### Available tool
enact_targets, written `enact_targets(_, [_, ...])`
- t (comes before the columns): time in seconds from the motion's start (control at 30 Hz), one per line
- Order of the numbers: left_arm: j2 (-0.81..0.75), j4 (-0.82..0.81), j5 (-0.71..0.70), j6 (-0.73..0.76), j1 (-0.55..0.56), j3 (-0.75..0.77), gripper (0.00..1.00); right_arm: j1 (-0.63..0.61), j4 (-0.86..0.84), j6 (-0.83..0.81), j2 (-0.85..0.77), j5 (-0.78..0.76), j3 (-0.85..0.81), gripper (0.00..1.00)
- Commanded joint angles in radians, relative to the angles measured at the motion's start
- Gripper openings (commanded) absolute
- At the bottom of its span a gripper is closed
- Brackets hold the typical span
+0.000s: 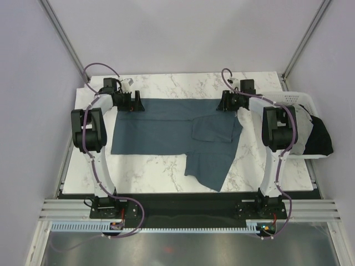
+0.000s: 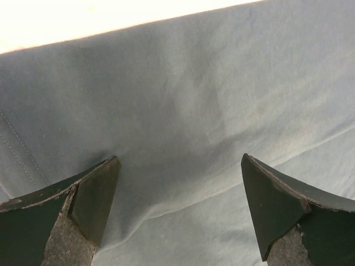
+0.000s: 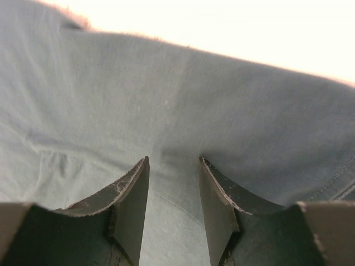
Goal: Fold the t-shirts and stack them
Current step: Fold the tshirt
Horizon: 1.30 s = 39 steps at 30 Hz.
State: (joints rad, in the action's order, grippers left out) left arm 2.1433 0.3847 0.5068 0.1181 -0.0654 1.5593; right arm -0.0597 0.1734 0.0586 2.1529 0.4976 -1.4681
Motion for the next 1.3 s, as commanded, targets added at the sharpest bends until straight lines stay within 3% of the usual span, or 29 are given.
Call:
enact_targets(0.0, [0.082,0.109,-0.001,-0.055,-0.005,0.106,1.00,0.038,0.095,0.040,0.125,-0.044,-0.127,0.49])
enact_targets(0.33, [0.185,0.154,0.013,-0.109,-0.004,0.314,1.00,0.046,0.166,0.032,0.245,-0.079,-0.389,0.50])
enact_targets(0.47, [0.219,0.166,0.012,-0.109,-0.001,0.396,1.00,0.046,0.175,0.029,0.262,-0.077,-0.432,0.50])
enact_targets(0.57, [0.190,0.172,0.001,-0.150,0.006,0.377,0.99,0.046,0.166,0.001,0.225,-0.053,-0.410,0.50])
enact_targets(0.67, [0.000,0.114,-0.005,-0.164,0.038,0.217,1.00,0.047,0.073,-0.034,0.067,-0.027,-0.260,0.50])
enact_targets(0.77, [-0.254,0.002,-0.109,-0.131,0.114,0.067,1.00,0.044,-0.017,-0.109,-0.132,-0.030,-0.089,0.51])
enact_targets(0.8, [-0.304,-0.013,-0.188,-0.088,0.134,0.049,1.00,0.043,-0.031,-0.126,-0.180,-0.028,-0.055,0.52])
enact_targets(0.97, [-0.577,-0.067,-0.283,-0.034,0.249,-0.040,1.00,0.021,-0.100,-0.242,-0.467,-0.070,0.159,0.56])
enact_targets(1.1, [-0.643,0.034,-0.084,-0.109,0.248,-0.044,1.00,0.005,-0.081,-0.278,-0.632,-0.027,0.308,0.62])
enact_targets(1.27, [-0.788,0.034,-0.083,-0.109,0.248,-0.268,1.00,-0.087,0.179,-0.534,-0.829,0.018,0.515,0.61])
